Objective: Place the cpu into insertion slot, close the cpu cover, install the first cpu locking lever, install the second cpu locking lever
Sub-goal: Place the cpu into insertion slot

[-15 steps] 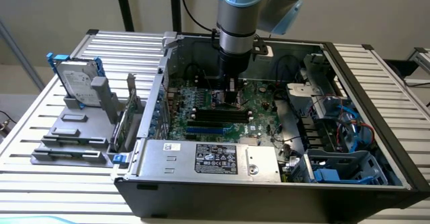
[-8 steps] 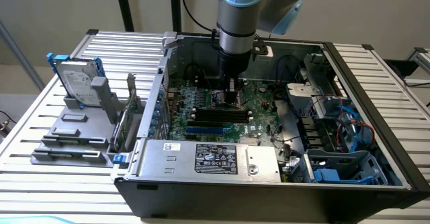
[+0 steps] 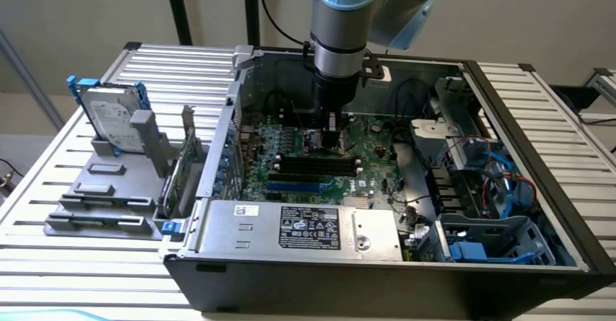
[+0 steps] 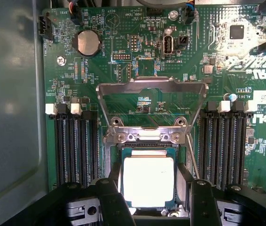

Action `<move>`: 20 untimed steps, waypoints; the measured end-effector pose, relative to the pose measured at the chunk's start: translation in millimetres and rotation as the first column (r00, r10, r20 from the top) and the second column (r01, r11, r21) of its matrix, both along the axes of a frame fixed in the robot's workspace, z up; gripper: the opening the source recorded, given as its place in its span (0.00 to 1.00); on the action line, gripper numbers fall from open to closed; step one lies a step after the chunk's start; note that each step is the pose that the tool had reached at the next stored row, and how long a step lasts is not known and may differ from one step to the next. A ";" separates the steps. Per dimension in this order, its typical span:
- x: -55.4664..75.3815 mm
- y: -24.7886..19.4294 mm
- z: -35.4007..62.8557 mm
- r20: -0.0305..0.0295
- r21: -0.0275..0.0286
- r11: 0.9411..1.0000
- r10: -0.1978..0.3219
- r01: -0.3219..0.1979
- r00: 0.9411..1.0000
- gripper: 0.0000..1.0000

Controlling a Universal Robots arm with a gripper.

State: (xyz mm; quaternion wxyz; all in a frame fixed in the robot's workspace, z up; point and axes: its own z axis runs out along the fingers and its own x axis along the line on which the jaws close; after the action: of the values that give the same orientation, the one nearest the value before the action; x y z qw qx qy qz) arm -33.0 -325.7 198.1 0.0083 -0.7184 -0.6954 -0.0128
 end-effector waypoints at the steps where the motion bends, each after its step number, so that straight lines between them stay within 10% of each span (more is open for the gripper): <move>1: -0.1 -0.1 0.1 0.000 0.000 1.000 0.000 0.000 1.000 0.55; 20: -2.5 0.6 -0.3 0.000 0.000 1.000 -0.002 0.002 1.000 0.63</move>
State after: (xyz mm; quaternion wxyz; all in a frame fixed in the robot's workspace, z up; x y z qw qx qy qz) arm -35.5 -325.2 197.8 0.0083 -0.7191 -0.6947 -0.0127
